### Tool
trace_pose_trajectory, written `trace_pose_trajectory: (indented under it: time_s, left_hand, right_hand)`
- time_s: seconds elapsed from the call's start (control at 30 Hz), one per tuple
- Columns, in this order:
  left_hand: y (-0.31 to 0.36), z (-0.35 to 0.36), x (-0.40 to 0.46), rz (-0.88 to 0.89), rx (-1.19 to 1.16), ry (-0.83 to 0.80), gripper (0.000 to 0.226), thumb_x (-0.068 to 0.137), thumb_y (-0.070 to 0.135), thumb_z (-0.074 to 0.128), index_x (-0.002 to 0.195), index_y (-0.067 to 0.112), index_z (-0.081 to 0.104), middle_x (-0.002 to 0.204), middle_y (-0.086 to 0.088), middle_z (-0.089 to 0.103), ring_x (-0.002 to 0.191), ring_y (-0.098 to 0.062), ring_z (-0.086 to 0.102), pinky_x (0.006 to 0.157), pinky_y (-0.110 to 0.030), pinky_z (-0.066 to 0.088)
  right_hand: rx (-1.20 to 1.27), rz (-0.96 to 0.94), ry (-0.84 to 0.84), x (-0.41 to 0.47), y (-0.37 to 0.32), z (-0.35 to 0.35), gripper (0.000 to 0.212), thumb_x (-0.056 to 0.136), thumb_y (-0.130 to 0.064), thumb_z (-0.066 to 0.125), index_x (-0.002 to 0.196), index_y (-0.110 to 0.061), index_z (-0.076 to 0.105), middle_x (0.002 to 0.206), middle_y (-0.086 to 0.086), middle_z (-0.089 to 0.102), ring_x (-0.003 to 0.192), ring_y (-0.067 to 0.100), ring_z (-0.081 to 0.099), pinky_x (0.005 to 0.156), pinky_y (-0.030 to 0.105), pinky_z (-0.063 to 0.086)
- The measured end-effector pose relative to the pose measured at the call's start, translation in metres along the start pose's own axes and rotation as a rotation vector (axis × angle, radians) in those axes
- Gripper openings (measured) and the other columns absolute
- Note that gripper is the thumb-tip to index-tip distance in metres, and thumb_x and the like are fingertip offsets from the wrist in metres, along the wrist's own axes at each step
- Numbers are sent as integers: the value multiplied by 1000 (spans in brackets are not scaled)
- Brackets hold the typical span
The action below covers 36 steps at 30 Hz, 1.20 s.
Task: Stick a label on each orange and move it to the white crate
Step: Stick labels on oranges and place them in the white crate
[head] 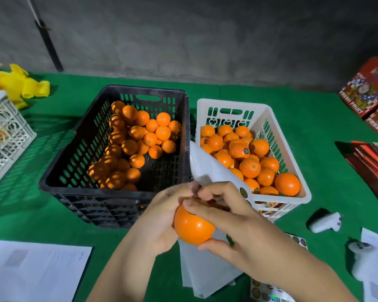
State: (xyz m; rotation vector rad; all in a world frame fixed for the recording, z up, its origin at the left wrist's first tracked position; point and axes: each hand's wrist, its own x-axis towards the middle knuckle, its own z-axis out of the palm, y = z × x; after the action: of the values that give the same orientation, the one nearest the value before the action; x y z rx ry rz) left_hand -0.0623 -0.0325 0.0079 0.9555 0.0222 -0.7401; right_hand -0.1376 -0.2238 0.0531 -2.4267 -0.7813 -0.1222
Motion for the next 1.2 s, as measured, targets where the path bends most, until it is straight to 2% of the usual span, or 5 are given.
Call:
trace_pose_trajectory:
  time_s: [0.4, 0.6, 0.73, 0.87, 1.2]
  left_hand:
    - [10, -28, 19, 226, 334, 189, 29, 96, 29, 60, 120, 29, 77, 120, -12, 78, 112, -36, 74, 99, -61, 57]
    - [25, -34, 37, 455, 556, 158, 41, 104, 22, 57, 143, 33, 62, 132, 6, 74, 122, -17, 71, 98, -36, 60]
    - [43, -38, 59, 533, 712, 175, 39, 108, 17, 55, 133, 43, 67, 126, 16, 74, 118, -5, 70, 91, -21, 57]
    - [54, -55, 90, 488, 996, 166, 28, 104, 31, 52, 120, 46, 70, 119, 18, 74, 113, -4, 68, 97, -33, 56]
    - [78, -133, 217, 92, 1875, 315, 58, 106, 18, 50, 162, 24, 34, 164, -11, 34, 145, -42, 38, 116, -49, 39]
  right_hand:
    - [-115, 500, 335, 76, 147, -24, 80, 96, -21, 75, 163, -29, 32, 159, 4, 33, 130, 26, 53, 108, 48, 51]
    - [707, 963, 361, 56, 145, 29, 87, 59, -108, 46, 112, -44, 73, 124, -10, 74, 115, 14, 67, 101, 40, 47]
    - [896, 728, 212, 45, 149, 46, 62, 84, -75, 71, 125, -29, 74, 126, 9, 74, 113, 26, 73, 82, 27, 51]
    - [1072, 625, 421, 53, 164, 52, 44, 92, -34, 78, 134, -25, 70, 131, 13, 72, 118, 37, 71, 100, 58, 56]
    - [798, 605, 546, 60, 160, 64, 39, 101, -31, 68, 140, -29, 66, 128, -8, 75, 116, 15, 73, 93, 35, 62]
